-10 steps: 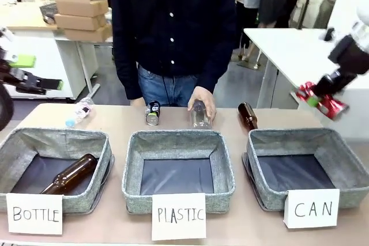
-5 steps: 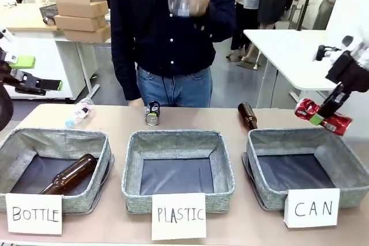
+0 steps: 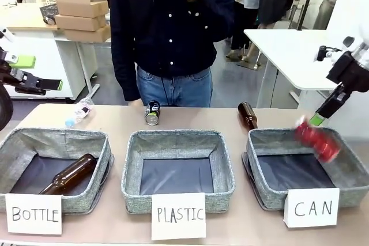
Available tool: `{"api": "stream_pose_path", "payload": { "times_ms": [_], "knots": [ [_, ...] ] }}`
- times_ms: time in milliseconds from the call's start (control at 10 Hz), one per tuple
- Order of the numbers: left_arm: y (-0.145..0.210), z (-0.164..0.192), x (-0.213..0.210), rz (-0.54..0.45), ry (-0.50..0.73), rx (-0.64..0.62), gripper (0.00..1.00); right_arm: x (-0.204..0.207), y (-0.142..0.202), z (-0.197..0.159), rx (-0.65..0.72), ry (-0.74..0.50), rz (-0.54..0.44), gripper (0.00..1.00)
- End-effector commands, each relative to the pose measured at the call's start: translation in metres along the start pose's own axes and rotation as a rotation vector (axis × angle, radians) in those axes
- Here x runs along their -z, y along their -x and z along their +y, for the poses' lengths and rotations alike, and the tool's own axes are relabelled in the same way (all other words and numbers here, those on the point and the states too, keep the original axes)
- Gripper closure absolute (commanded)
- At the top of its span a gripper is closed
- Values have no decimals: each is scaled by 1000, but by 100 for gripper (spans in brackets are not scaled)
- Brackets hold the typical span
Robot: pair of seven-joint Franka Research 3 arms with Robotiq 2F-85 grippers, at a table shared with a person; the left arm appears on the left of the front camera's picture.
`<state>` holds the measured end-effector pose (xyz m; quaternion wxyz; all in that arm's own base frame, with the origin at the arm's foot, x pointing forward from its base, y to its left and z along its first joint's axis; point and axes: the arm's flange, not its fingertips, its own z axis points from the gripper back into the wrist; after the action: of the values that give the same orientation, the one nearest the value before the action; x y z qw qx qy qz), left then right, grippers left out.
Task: Sort the can waste into the basket.
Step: Pick up the can waste from the table and place it in the right Fabric basket.
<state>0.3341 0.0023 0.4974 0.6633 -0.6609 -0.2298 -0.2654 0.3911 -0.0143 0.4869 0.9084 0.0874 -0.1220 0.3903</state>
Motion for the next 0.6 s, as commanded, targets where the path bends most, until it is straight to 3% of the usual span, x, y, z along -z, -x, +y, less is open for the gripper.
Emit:
{"api": "stream_pose_path", "payload": {
  "times_ms": [0, 500],
  "knots": [
    [-2, -1, 2, -16, 16, 24, 0, -1, -1, -6, -28, -11, -19, 0],
    [-2, -1, 2, -16, 16, 24, 0, 0, -4, -11, -6, -31, -34, 0]
  ]
}}
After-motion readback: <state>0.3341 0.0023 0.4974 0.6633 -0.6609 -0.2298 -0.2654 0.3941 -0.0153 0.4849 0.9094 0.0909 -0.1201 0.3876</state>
